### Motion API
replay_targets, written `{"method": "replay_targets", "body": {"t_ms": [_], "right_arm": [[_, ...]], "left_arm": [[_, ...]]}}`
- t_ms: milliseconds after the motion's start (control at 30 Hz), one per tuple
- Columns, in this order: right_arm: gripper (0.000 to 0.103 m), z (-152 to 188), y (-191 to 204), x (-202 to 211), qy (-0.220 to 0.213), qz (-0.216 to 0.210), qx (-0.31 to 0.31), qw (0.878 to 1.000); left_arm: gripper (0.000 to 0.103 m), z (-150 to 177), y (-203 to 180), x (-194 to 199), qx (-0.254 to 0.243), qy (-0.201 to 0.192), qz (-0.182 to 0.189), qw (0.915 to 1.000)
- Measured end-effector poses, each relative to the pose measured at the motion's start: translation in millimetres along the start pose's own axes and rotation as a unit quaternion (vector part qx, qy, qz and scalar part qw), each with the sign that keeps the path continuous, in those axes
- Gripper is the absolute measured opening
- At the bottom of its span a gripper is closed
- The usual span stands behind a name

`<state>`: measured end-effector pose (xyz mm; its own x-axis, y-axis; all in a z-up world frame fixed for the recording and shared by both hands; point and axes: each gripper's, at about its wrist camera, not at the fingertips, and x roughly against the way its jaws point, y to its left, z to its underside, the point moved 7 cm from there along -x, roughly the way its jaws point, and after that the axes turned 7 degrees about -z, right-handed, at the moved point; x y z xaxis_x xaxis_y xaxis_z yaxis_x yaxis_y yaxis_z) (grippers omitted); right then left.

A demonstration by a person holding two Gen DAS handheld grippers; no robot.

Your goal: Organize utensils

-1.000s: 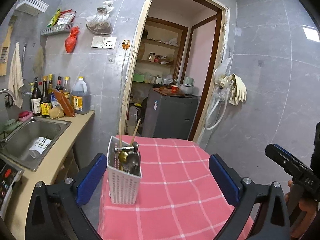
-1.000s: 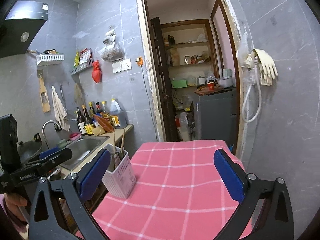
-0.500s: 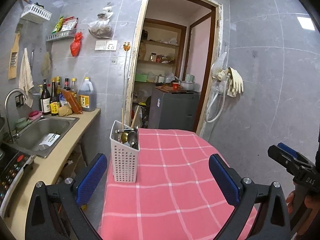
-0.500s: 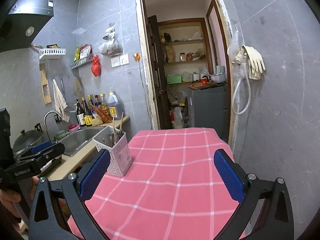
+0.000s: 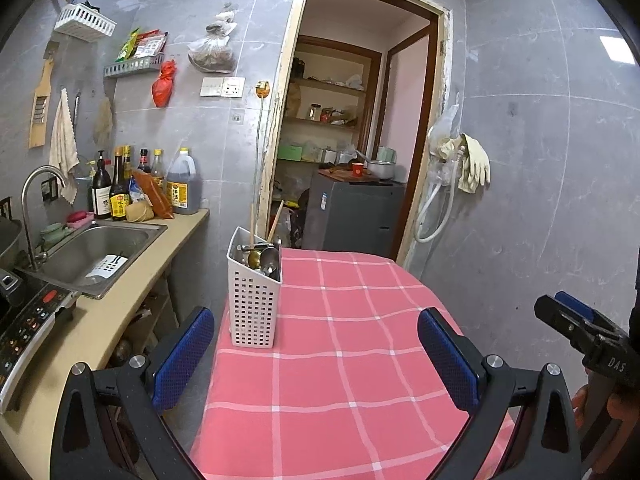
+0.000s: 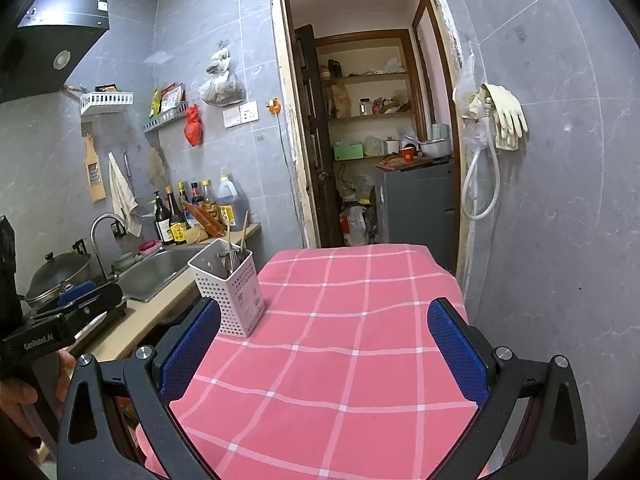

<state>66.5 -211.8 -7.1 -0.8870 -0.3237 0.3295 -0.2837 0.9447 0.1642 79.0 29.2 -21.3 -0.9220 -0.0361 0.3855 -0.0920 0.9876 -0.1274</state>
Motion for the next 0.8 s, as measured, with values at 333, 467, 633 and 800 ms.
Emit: {"method": "replay_targets", "body": {"t_ms": [333,467,633,800], "right_arm": [[0.102,2.0,1.7,0.7,0.001,-0.002,-0.001,1.0],[0.102,2.0,2.5,0.6,0.001,-0.001,-0.001,1.0],[0.102,2.8,3.4,0.7,0.002,0.0,-0.001,1.0],[0.102,4.2,4.2,0.3,0.003,-0.001,-0.001,1.0]], "left_arm": [[0.102,2.7,-2.2,-0.2,0.003,0.004,0.0,1.0],[0.102,2.7,-1.8,-0.3,0.004,0.004,0.001,1.0],[0.102,3.2,-1.8,-0.4,0.002,0.004,0.0,1.0],[0.102,3.4,-1.3,-0.9,0.002,0.004,0.0,1.0]]}}
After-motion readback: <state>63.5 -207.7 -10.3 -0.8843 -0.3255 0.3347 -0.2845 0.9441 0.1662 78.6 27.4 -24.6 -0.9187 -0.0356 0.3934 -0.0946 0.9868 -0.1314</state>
